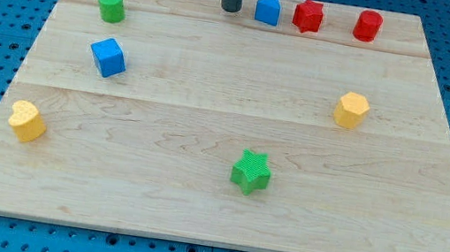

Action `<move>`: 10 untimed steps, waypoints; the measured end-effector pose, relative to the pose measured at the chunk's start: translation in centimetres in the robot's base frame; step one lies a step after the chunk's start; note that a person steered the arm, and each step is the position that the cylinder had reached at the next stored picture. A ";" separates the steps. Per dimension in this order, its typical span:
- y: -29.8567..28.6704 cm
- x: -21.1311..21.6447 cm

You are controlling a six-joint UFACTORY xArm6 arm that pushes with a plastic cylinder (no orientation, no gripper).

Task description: Push the red circle into the red star

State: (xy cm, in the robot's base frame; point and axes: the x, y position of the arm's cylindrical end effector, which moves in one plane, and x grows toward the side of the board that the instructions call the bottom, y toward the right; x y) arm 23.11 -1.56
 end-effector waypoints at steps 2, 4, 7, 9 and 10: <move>3.9 0.0; -1.2 0.3; 1.1 6.0; 11.2 8.9; 11.5 8.9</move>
State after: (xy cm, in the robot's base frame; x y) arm 32.01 9.99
